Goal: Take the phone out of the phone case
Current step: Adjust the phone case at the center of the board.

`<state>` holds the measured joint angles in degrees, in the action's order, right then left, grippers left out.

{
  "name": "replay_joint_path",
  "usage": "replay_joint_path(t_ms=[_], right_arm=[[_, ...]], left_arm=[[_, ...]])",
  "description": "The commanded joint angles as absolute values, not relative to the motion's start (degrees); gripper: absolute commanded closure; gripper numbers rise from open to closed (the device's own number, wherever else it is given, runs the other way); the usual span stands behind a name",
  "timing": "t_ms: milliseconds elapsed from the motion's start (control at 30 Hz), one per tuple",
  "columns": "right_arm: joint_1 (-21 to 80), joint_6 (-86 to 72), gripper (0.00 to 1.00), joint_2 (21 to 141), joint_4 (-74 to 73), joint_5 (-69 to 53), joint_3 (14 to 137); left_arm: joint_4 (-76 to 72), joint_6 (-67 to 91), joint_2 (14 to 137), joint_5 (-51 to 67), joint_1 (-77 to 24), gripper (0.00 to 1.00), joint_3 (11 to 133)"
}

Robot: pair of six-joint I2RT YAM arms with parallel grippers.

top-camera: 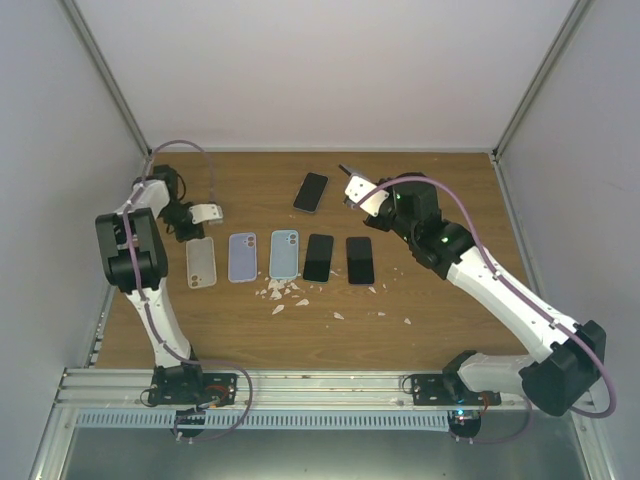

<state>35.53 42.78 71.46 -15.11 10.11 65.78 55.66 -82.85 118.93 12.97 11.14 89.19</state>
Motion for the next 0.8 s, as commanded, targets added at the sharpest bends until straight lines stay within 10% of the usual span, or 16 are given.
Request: replay_joint_path(t_ms=[0, 267, 367, 433, 767], right_arm=[[35.87, 42.37, 1.00, 69.23, -11.08, 10.72, 65.35], [35.77, 42.46, 0.99, 67.20, -11.09, 10.81, 63.86], [35.69, 42.46, 1.00, 67.38, -10.85, 10.65, 63.80], [35.71, 42.45, 0.99, 67.78, -10.86, 10.47, 63.93], [34.51, 40.96, 1.00, 68.55, -12.77, 10.16, 65.89]], left_arm=[[53.40, -69.25, 118.14, 19.67, 16.94, 1.00, 90.53], [51.94, -61.97, 109.44, 28.06, 30.27, 0.98, 80.16], [53.93, -75.94, 102.06, 28.39, 29.69, 0.42, 73.69], [52.53, -84.46, 97.20, 25.84, 26.88, 0.27, 69.84], [52.93, -131.81, 90.27, 16.28, 14.87, 0.27, 66.52]])
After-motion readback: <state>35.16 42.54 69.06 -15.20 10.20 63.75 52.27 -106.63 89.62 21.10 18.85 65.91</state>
